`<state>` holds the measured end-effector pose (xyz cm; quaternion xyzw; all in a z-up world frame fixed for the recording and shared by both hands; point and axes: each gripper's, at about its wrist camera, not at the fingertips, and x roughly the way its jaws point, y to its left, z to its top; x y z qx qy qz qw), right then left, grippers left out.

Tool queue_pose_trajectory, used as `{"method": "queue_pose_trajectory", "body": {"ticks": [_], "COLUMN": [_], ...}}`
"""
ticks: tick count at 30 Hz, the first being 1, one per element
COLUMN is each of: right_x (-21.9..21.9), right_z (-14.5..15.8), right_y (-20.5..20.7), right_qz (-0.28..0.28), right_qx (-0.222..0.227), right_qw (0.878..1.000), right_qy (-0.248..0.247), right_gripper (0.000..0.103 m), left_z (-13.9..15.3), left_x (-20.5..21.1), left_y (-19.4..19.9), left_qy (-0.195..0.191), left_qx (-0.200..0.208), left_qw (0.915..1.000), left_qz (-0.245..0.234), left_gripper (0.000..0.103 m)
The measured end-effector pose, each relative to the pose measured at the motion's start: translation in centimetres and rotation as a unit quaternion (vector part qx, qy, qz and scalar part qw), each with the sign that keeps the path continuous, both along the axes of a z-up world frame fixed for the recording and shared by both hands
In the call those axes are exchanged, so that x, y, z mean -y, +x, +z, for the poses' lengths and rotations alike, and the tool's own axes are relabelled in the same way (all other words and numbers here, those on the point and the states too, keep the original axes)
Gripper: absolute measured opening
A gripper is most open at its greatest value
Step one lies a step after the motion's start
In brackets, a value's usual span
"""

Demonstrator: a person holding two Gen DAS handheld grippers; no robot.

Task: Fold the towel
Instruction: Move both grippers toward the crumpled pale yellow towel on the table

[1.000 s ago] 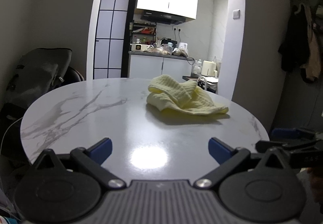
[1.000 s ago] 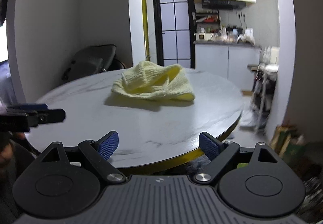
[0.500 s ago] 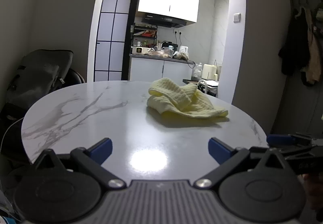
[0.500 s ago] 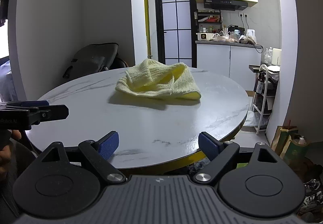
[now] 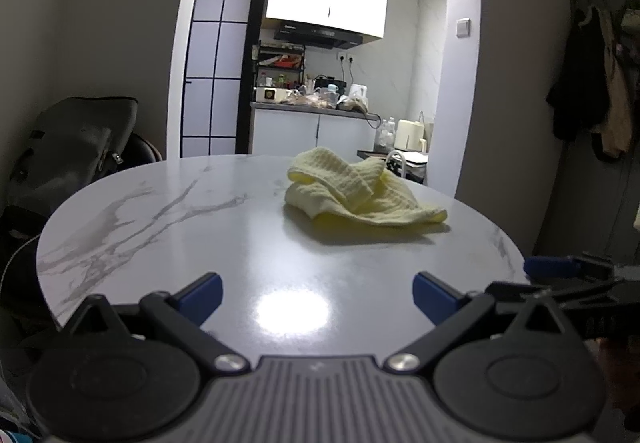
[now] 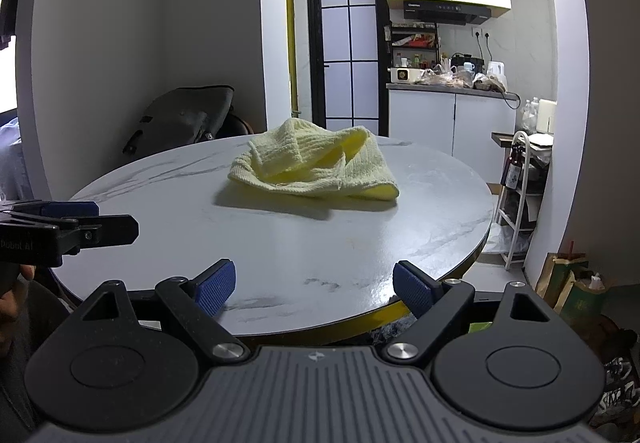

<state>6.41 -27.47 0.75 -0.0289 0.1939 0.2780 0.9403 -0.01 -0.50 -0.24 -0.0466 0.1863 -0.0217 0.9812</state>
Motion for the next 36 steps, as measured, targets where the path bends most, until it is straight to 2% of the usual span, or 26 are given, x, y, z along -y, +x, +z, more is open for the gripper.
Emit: {"method": "queue_pose_trajectory", "body": {"ticks": [14,26,28,32,36], "right_x": [-0.2,-0.4,-0.4,-0.4,-0.3], "right_z": [0.2,0.5,0.6,1.0,1.6], "right_y": [0.3,0.2,0.3,0.4,0.6], "right_qz": [-0.007,-0.001,0.003,0.005,0.011], "right_qx": [0.007,0.008,0.004,0.006,0.006], "right_qw": [1.000,1.000,1.000,1.000,1.000], "right_qy": [0.001,0.000,0.002,0.000,-0.002], "right_gripper": [0.089,0.089,0.089,0.089,0.089], "left_z": [0.2,0.5,0.8,1.3,1.4], "left_x": [0.2,0.4,0.5,1.0,1.4], "left_y": [-0.2,0.1,0.2,0.2,0.5], "left_qy": [-0.006,-0.019,-0.021,-0.012,-0.006], "left_qx": [0.007,0.005,0.002,0.013,0.006], "left_qw": [1.0000,0.9996,0.9994,0.9995,0.9996], "left_qz": [0.003,-0.019,-0.026,-0.024,-0.025], "left_gripper": [0.100,0.100,0.097,0.097,0.096]}}
